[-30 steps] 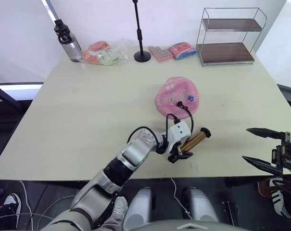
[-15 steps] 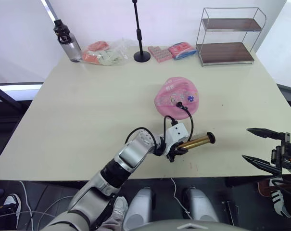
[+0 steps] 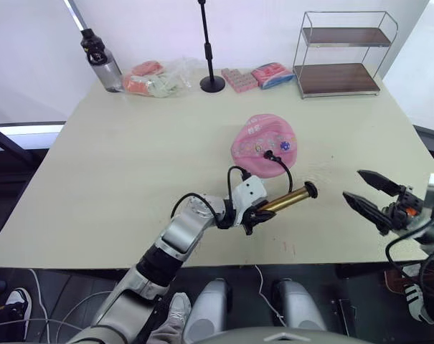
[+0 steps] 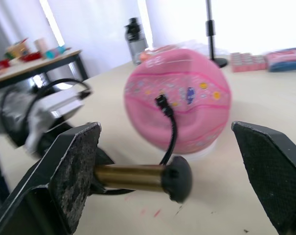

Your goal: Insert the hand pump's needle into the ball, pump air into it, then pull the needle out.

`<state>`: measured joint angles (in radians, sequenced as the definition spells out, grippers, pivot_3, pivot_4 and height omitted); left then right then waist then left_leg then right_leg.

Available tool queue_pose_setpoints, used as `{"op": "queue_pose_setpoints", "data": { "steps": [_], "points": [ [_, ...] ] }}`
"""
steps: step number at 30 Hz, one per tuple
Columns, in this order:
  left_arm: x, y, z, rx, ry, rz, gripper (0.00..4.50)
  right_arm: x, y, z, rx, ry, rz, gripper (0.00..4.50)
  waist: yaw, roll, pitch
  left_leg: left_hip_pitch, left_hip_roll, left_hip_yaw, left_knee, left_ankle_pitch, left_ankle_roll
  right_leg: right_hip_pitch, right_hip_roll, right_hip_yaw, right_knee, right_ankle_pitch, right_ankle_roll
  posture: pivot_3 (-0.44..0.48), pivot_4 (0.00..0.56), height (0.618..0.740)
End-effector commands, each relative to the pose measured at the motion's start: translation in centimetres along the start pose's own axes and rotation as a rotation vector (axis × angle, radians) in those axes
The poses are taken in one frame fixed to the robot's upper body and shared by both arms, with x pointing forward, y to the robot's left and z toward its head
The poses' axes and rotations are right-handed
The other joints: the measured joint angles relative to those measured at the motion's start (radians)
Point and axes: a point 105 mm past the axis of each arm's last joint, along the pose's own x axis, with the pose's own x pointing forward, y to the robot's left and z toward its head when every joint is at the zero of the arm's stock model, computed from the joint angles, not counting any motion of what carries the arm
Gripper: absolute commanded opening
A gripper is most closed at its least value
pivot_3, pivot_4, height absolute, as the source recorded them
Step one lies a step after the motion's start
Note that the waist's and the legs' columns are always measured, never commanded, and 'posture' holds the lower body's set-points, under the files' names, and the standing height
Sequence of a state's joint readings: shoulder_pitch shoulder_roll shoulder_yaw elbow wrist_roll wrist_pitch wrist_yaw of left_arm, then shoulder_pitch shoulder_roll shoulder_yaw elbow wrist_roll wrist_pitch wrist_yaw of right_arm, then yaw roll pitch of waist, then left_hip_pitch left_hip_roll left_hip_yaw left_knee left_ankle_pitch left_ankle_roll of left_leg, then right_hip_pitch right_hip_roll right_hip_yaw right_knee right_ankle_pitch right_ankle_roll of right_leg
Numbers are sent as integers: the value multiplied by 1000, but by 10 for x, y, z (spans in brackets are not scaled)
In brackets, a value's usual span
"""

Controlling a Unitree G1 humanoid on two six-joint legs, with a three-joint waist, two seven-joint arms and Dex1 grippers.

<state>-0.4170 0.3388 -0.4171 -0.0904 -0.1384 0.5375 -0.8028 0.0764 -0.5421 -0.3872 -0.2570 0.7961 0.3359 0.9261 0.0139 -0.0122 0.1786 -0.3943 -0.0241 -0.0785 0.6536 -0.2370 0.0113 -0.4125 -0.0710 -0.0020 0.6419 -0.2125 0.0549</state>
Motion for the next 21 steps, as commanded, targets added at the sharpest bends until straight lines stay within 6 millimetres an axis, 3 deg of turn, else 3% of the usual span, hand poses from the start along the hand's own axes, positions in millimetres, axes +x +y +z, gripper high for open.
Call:
{"op": "queue_pose_setpoints", "data": {
  "steps": [1, 13, 21],
  "points": [
    [-7, -2, 29, 57, -179, 9, 1074, 11, 1, 9, 58, -37, -56, 4500, 0, 0, 0, 0, 0, 0, 0, 0, 0, 0, 0, 0, 0, 0, 0, 0, 150, 740],
    [-11, -9, 49, 6, -440, 25, 1074, 57, 16, 29, 553, -205, -52, 4500, -3, 0, 0, 0, 0, 3, 0, 0, 0, 0, 1, 0, 0, 2, -4, 0, 150, 740],
    [-10, -11, 49, 7, -451, 15, 1074, 75, 25, 32, 647, -218, -16, 4500, -6, 0, 0, -1, -1, 3, 0, 0, 0, 0, 1, -1, 0, 2, -3, 0, 150, 740]
  ]
}}
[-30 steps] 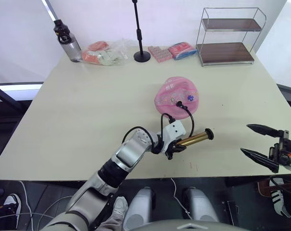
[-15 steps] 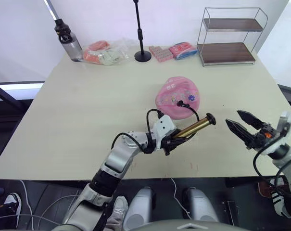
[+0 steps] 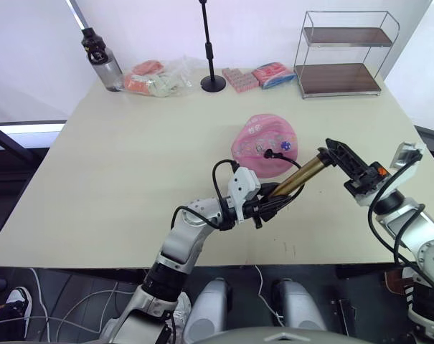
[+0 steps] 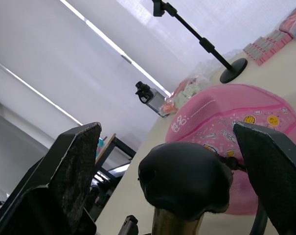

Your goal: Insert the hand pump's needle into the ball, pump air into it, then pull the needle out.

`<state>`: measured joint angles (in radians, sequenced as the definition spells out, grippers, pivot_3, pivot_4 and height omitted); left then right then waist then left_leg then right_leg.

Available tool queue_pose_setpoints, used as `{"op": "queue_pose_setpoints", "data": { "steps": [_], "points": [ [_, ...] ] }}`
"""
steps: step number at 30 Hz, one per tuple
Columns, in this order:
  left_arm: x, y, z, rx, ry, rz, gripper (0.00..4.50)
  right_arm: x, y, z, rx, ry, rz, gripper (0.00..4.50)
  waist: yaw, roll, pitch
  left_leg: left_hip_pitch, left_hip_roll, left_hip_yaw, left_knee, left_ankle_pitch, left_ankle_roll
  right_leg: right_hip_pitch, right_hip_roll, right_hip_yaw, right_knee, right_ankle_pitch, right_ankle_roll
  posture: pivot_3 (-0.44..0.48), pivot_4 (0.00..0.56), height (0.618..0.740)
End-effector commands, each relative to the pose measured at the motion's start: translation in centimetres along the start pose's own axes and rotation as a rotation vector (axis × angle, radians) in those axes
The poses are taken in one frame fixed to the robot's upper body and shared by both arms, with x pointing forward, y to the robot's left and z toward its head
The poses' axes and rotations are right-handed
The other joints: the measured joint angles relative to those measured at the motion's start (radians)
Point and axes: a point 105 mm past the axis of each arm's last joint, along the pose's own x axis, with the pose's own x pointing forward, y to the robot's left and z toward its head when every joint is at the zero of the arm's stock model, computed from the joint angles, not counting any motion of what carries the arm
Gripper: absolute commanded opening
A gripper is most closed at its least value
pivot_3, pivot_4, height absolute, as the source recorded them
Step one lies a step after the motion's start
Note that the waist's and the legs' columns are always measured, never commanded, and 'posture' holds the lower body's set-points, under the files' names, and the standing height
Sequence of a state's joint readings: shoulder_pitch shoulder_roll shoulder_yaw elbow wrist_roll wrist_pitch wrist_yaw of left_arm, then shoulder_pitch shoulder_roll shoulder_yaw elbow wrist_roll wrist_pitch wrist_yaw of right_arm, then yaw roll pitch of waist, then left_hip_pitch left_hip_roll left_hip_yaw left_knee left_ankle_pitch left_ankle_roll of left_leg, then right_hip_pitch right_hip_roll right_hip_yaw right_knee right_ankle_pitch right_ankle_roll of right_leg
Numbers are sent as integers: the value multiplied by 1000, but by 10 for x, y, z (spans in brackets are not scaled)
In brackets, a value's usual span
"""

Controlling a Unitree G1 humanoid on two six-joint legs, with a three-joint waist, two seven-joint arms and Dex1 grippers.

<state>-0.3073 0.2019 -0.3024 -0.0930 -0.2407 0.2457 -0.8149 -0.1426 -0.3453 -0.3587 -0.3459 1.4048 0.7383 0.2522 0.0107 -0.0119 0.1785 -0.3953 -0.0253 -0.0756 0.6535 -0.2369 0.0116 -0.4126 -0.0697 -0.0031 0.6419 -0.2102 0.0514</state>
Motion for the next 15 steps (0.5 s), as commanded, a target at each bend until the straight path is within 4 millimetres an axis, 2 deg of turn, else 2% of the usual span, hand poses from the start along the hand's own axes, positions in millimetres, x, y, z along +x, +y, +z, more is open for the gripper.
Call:
{"op": "queue_pose_setpoints", "data": {
  "steps": [1, 15],
  "points": [
    [0, 0, 11, 18, -56, -3, 1074, 11, 14, 0, 12, -3, 61, 4500, -6, 0, 0, 0, 0, 0, 0, 0, 0, 0, 0, 0, 0, 0, 0, 0, 150, 740],
    [2, 2, 6, 34, -37, 17, 1074, 22, 12, -6, -23, -21, 22, 4500, -22, 0, 0, 0, 0, 0, 0, 0, 0, 0, 1, 0, 0, -1, 2, 0, 150, 740]
  ]
}}
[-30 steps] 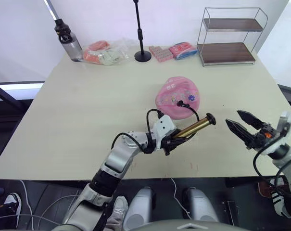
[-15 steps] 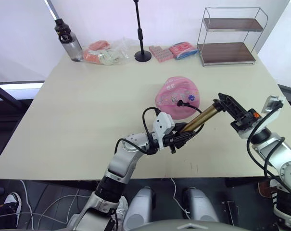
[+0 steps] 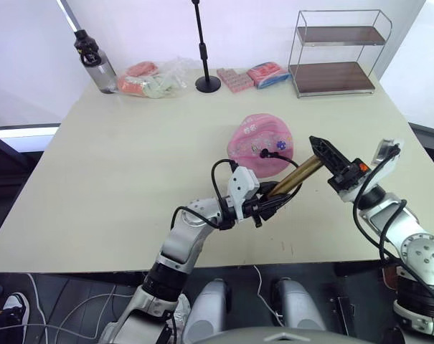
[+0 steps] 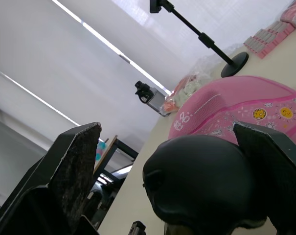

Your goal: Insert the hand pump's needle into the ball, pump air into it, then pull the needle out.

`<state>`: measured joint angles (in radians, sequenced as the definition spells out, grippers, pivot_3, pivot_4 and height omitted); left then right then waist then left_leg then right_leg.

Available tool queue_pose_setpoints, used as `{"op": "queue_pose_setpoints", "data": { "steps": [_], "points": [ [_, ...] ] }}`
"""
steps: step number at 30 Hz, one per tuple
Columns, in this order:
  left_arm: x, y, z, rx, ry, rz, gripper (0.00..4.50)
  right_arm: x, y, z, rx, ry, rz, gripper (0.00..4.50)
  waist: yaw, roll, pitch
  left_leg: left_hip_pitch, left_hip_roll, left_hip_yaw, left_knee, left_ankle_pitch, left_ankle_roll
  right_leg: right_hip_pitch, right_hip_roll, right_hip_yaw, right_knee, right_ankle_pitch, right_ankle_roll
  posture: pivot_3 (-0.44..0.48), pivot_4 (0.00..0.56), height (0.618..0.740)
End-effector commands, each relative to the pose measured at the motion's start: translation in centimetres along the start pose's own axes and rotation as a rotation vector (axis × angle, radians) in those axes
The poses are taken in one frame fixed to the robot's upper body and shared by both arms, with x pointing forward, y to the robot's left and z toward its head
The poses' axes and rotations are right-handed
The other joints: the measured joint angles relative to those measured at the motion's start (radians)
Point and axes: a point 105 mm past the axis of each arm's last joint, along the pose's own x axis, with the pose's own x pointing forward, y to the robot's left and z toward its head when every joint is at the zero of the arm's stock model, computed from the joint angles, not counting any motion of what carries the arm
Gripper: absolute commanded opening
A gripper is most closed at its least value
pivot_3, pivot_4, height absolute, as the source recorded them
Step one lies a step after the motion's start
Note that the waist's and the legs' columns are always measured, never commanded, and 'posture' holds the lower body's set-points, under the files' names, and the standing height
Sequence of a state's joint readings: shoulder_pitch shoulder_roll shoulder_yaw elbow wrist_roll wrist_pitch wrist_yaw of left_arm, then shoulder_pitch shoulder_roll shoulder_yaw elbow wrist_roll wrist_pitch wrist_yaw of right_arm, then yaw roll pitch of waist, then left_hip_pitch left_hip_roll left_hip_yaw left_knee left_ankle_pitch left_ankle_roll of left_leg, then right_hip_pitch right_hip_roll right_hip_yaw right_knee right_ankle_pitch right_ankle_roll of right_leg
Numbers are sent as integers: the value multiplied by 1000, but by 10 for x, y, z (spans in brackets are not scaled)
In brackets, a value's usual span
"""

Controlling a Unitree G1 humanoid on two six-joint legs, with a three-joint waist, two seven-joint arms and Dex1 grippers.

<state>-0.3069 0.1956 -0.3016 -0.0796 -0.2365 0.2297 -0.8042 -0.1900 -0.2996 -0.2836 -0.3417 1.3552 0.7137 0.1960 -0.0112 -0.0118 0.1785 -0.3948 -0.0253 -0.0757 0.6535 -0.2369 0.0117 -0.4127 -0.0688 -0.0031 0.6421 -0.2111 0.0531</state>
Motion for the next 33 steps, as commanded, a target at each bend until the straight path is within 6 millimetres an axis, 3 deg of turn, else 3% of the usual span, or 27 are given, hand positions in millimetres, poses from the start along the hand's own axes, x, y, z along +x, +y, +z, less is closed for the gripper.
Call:
{"op": "queue_pose_setpoints", "data": {
  "steps": [1, 4, 8, 20, 22, 23, 24, 27, 28, 30, 33],
  "points": [
    [2, 1, 7, 31, -31, 4, 1074, 4, 10, 8, -27, -44, 29, 4500, 0, 0, 0, 0, 0, 0, 0, 0, 0, 0, 0, 0, 0, -1, 2, 0, 150, 740],
    [2, 2, 7, 29, -32, 11, 1074, 4, 10, 7, -30, -40, 31, 3847, 0, 0, 0, 0, 0, 0, 0, 0, 0, 0, 0, 0, 0, -1, 2, 0, 150, 740],
    [1, 3, 6, 26, -36, 21, 1074, 4, 9, 6, -36, -31, 30, 2139, 0, 0, 0, 0, 0, 0, 0, 0, 0, 0, 0, 0, 0, -1, 2, 0, 150, 740],
    [1, 4, 3, 10, -31, 26, 1074, 3, 9, 3, -48, -14, 28, 2122, 0, 0, 0, 0, 0, 0, 0, 0, 0, 0, 0, 0, 0, -1, 2, 0, 150, 740],
    [1, 4, 3, 8, -30, 25, 2196, 2, 13, 1, -87, 7, 53, 2122, 0, 0, 0, 0, 0, 0, 0, 0, 0, 0, 0, 0, 0, -1, 2, 0, 150, 740],
    [0, 4, 3, 13, -29, 20, 2196, 2, 16, -1, -124, 30, 72, 2122, 0, 0, 0, 0, 0, 0, 0, 0, 0, 0, 0, 0, 0, -1, 2, 0, 150, 740],
    [-1, 4, 3, 21, -29, 20, 2500, 1, 19, -4, -160, 56, 87, 2122, 0, 0, 0, 0, 0, 0, 0, 0, 0, 0, 0, 0, 0, -1, 2, 0, 150, 740],
    [-4, 7, 3, 39, -25, 22, 3903, 0, 23, -6, -215, 79, 114, 2122, 0, 0, 0, 0, 0, 0, 0, 0, 0, 0, 0, 0, 0, -1, 2, 0, 150, 740],
    [-6, 8, 3, 45, -20, 15, 3903, 0, 26, -5, -236, 80, 129, 2122, 0, 0, 0, 0, 0, 0, 0, 0, 0, 0, 0, 0, 0, -1, 2, 0, 150, 740],
    [-12, 6, 1, 44, 1, -24, 4449, 0, 34, -6, -318, 97, 174, 2122, 0, 0, 0, 0, 0, 0, 0, 0, 0, 0, 0, 0, 0, -1, 2, 0, 150, 740],
    [-20, 5, -5, 48, 46, -75, 4449, -2, 47, -16, -490, 164, 274, 2122, -1, 0, 0, 0, 0, 0, 0, 0, 0, -1, 1, 0, 0, -2, 2, 0, 150, 740]
  ]
}}
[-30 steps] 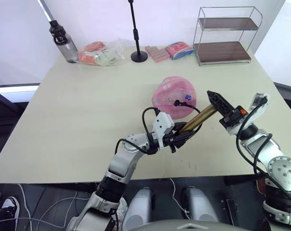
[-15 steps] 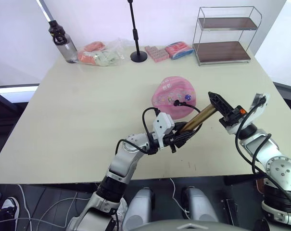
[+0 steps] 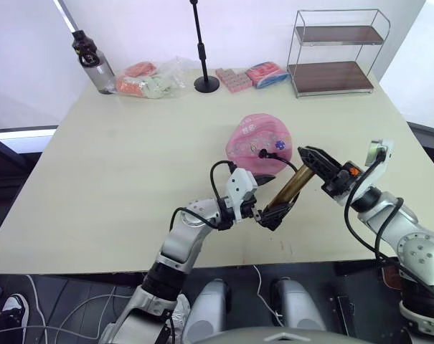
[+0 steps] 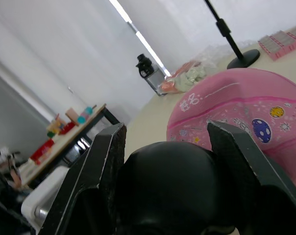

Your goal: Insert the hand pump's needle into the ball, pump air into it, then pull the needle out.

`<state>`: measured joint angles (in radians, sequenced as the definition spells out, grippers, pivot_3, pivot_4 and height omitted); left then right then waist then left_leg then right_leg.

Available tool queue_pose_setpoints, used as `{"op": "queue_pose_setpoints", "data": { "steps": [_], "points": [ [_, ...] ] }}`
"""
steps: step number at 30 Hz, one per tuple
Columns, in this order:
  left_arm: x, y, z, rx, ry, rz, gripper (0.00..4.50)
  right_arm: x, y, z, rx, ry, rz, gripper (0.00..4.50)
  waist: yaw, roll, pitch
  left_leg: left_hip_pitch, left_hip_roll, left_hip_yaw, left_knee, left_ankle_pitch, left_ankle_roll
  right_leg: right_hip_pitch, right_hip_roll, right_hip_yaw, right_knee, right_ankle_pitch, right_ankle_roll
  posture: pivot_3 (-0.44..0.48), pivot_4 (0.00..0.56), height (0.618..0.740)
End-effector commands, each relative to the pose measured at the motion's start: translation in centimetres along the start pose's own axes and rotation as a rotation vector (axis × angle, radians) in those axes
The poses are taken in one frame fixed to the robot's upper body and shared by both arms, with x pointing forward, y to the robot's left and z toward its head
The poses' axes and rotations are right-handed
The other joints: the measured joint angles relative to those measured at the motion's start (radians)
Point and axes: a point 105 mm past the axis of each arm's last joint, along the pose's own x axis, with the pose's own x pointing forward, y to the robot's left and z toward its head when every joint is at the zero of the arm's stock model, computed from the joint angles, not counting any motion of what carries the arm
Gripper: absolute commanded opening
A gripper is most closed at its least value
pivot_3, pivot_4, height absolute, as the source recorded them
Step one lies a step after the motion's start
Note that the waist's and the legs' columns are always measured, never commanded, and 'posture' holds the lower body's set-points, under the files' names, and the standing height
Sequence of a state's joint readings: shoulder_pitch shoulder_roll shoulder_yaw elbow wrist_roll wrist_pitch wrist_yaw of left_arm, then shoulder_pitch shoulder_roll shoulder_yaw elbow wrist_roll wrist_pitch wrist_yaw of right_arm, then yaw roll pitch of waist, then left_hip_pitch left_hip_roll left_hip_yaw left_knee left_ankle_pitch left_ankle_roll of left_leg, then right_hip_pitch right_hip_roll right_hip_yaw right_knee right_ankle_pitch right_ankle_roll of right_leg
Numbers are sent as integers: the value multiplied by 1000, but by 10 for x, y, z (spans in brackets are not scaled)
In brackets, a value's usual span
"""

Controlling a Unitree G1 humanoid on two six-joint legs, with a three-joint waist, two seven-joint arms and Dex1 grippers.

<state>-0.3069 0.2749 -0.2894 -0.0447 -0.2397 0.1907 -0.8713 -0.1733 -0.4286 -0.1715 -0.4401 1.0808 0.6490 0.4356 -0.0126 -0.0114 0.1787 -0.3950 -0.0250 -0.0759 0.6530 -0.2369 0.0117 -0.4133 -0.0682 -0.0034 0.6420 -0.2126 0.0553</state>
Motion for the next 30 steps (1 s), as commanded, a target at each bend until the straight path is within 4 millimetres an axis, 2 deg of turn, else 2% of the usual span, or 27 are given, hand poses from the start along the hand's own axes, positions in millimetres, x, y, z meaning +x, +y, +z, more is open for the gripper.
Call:
{"op": "queue_pose_setpoints", "data": {
  "steps": [1, 8, 16, 25, 30],
  "points": [
    [-5, -3, 5, 19, -7, -58, 4449, 1, 28, 3, -206, 20, 153, 2122, 1, 0, 0, 0, 0, 0, 0, 0, 0, 0, 0, 0, 0, 0, 0, 0, 150, 740],
    [-10, -9, -3, 18, 32, -159, 4449, -1, 32, -10, -427, 98, 263, 2122, 1, 0, 0, -1, 0, 0, 0, 0, 0, 0, -1, -1, -1, 0, 0, 0, 150, 740],
    [-4, -10, -13, 55, 84, -254, 4449, -14, 18, -26, -519, 178, 307, 2122, 3, 0, 0, -1, 0, 0, 0, 0, 0, 0, -1, -1, -1, 0, 0, 0, 150, 740],
    [10, -12, -17, 49, 96, -336, 4449, -27, 7, -35, -525, 204, 346, 2122, 2, -1, 0, 0, 0, 0, 0, 0, 0, 0, -1, -1, -1, 0, 0, 0, 150, 740],
    [20, -12, -31, 41, 149, -351, 4449, -27, 1, -40, -522, 228, 329, 2122, 3, -1, 0, 0, 0, 0, 0, 0, 0, 1, -1, -1, -1, 0, 0, 0, 150, 740]
  ]
}}
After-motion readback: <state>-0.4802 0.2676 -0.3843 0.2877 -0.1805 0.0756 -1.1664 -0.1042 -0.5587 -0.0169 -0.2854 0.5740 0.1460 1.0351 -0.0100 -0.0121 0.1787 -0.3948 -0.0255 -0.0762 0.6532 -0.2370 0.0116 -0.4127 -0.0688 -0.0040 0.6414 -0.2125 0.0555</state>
